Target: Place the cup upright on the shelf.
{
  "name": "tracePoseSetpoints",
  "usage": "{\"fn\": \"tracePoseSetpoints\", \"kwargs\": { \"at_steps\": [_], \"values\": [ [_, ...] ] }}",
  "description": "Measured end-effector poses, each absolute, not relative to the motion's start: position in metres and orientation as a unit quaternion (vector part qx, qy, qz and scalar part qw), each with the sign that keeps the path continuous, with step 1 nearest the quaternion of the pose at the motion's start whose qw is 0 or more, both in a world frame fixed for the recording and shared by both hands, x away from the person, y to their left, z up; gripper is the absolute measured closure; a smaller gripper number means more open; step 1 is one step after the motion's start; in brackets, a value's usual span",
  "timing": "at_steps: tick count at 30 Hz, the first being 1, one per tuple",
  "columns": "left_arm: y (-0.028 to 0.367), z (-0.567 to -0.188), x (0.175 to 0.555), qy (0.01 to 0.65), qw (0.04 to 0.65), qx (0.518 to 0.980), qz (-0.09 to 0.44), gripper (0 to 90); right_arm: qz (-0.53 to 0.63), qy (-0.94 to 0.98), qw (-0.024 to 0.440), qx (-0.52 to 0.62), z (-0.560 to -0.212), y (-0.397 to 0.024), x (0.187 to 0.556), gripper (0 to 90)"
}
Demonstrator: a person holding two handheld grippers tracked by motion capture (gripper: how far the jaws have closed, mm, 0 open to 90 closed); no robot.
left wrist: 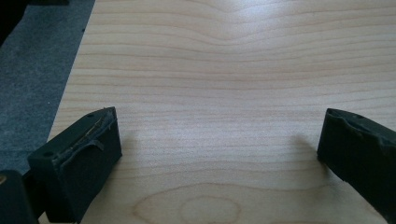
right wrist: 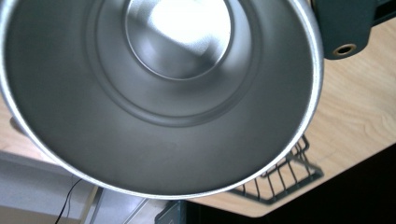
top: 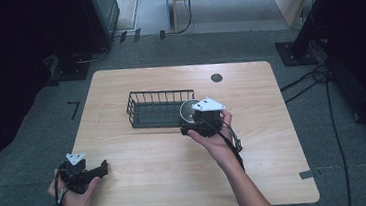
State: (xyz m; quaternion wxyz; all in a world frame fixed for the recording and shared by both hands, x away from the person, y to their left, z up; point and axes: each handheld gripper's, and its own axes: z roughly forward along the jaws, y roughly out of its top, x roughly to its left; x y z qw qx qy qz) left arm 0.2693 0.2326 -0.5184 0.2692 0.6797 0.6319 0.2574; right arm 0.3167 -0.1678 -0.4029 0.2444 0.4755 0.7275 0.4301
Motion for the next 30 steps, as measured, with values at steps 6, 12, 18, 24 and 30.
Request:
{"fn": "tracePoseSetpoints", "kwargs": {
  "at_steps": [6,12,18,24,30],
  "values": [
    [0.233,-0.518,0.269,0.632,0.269,0.68,0.258,0.0,0.439,0.719,0.253,0.476,-0.389,-0.164,0.329,17.6],
    [0.233,-0.518,0.269,0.632,0.269,0.68,0.258,0.0,0.443,0.708,0.263,0.483,-0.38,-0.16,0.343,17.6],
    [0.233,-0.518,0.269,0.632,0.269,0.68,0.257,0.0,0.447,0.702,0.266,0.486,-0.378,-0.152,0.358,17.6],
    [0.233,-0.518,0.269,0.632,0.269,0.68,0.257,0.0,0.449,0.703,0.266,0.482,-0.384,-0.142,0.376,17.7],
    [0.233,-0.518,0.269,0.632,0.269,0.68,0.257,0.0,0.442,0.7,0.262,0.495,-0.393,-0.134,0.394,17.7]
  ]
}}
